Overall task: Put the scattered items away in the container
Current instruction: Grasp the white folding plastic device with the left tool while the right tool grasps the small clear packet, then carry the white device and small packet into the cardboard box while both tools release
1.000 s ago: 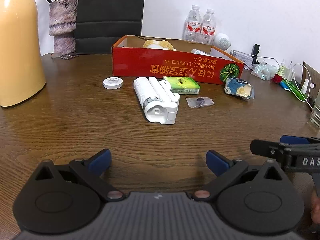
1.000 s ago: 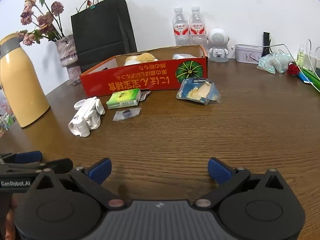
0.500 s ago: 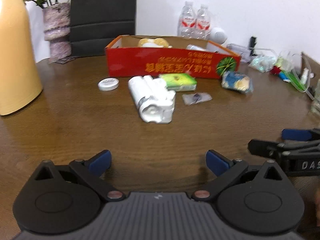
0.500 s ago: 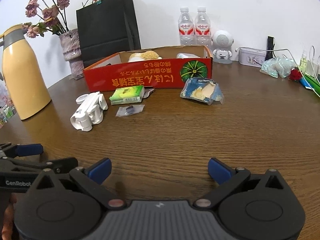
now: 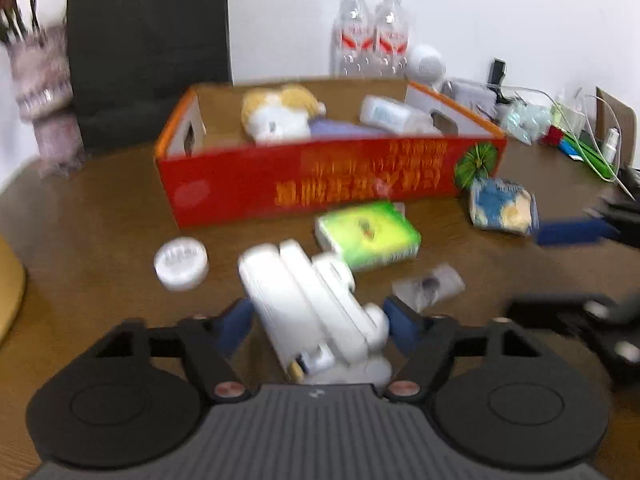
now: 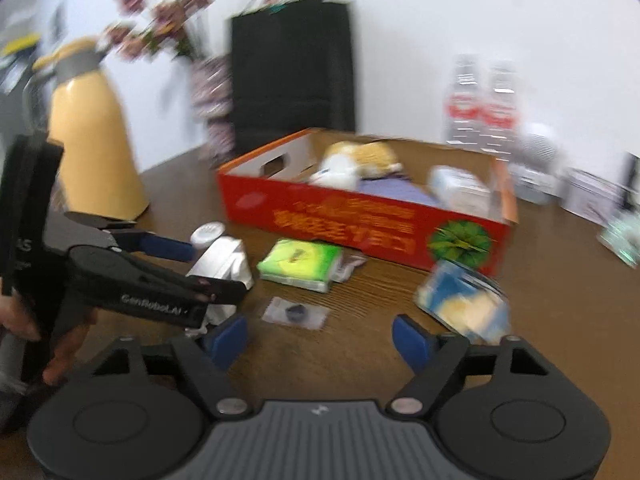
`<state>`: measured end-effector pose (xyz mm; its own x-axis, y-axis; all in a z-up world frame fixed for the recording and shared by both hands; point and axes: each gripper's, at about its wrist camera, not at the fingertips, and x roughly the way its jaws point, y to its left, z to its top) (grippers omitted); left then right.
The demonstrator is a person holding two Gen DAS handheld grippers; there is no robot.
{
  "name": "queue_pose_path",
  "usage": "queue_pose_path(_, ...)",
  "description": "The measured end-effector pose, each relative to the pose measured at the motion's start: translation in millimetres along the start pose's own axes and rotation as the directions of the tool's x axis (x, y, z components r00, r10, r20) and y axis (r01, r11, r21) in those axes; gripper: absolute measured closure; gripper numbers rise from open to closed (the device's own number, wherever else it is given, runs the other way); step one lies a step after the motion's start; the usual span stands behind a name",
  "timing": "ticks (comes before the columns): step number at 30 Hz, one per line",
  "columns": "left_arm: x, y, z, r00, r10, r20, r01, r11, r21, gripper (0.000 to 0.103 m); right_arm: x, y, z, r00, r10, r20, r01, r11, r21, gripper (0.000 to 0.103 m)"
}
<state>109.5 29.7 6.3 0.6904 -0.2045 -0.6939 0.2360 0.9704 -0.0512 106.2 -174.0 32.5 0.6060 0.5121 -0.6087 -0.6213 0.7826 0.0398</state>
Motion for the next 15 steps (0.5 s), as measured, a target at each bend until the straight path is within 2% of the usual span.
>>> queue_pose_path(1, 0, 5, -3, 1.000, -0.015, -0.011, 0.015, 1.000, -0.013, 0.033, 10, 1, 4, 1.000, 0.015, -0.018, -0.015, 0.999, -0.047, 0.028)
queue_pose_path(3, -3, 14, -10, 0.999, -0.032, 0.005, 0.032, 0.999, -0.031, 0.032, 31, 2, 10, 0.999, 0.011, -0.053, -0.018, 0.991, -0.131, 0.043)
queue_pose_path(5, -6, 16, -12, 1.000, -0.027, 0.015, 0.028, 0.999, -0.023, 0.032, 45, 2, 11, 0.997, 0.013, -0.072, -0.026, 0.984, -0.177, 0.049)
queue_pose_path(10, -3, 21, -11, 0.999, -0.042, 0.023, 0.044, 0.998, -0.048, 0.017, 60, -3, 9, 0.991, 0.107, -0.078, -0.119, 0.979, -0.165, 0.049)
queue_pose_path(13, 0, 22, -11, 0.998, -0.048, 0.044, 0.051, 0.997, -0.065, 0.018, 63, -4, 5, 0.987, 0.141, -0.074, -0.151, 0.977, -0.149, 0.052)
queue_pose_path(14, 1, 23, -11, 0.998, -0.042, 0.055, 0.046, 0.996, -0.073, 0.019, 62, -5, 4, 0.986, 0.148, -0.071, -0.157, 0.977, -0.141, 0.058)
queue_pose_path(15, 2, 23, -11, 0.997, -0.031, 0.066, 0.037, 0.996, -0.080, 0.024, 62, -6, 3, 0.988, 0.143, -0.065, -0.150, 0.980, -0.132, 0.067)
